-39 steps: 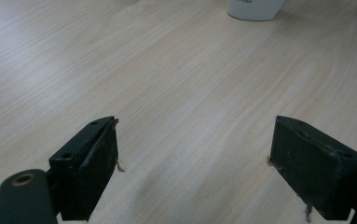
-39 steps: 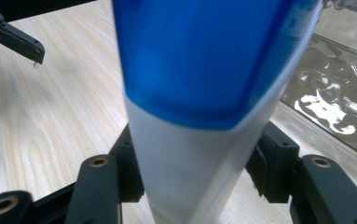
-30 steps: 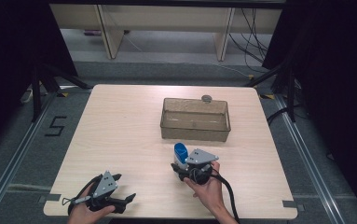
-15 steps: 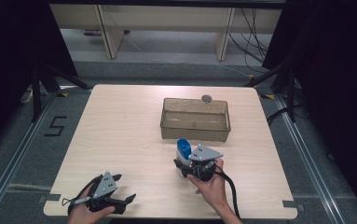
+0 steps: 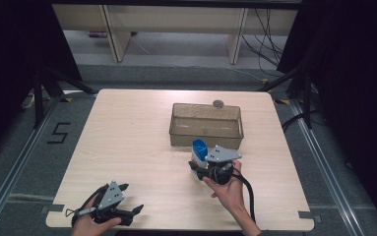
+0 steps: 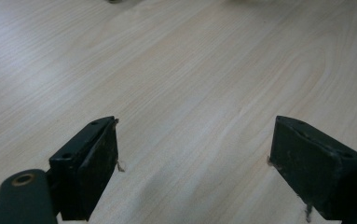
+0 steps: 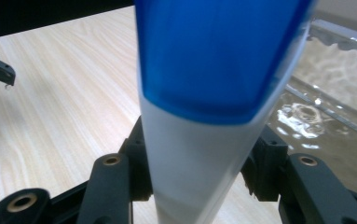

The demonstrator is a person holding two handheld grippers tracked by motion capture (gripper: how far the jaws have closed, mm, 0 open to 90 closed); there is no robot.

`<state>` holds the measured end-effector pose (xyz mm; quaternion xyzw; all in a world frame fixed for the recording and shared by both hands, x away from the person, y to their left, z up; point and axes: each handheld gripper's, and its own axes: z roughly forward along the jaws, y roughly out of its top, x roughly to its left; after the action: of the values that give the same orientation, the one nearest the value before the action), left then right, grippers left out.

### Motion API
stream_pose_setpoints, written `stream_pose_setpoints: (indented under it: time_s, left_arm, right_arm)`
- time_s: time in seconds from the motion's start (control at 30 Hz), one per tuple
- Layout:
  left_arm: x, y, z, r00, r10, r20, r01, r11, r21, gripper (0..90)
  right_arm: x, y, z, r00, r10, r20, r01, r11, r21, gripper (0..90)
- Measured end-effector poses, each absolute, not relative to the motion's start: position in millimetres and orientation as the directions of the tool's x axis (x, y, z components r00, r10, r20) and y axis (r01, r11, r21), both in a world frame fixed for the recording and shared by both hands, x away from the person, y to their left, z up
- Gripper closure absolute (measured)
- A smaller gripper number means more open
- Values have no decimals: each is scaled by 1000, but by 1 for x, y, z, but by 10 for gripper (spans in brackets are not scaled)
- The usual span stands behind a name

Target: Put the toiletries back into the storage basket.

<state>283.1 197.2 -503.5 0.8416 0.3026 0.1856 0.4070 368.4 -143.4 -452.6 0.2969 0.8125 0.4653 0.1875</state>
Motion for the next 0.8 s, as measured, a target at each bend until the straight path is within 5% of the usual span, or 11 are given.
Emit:
stream_pose_setpoints:
  time_s: [0.8]
  left_arm:
    - [283, 197, -504, 746, 665, 48, 366, -469, 804, 149]
  right_arm:
    - [384, -173, -432, -700, 714, -17, 324, 339, 883, 541]
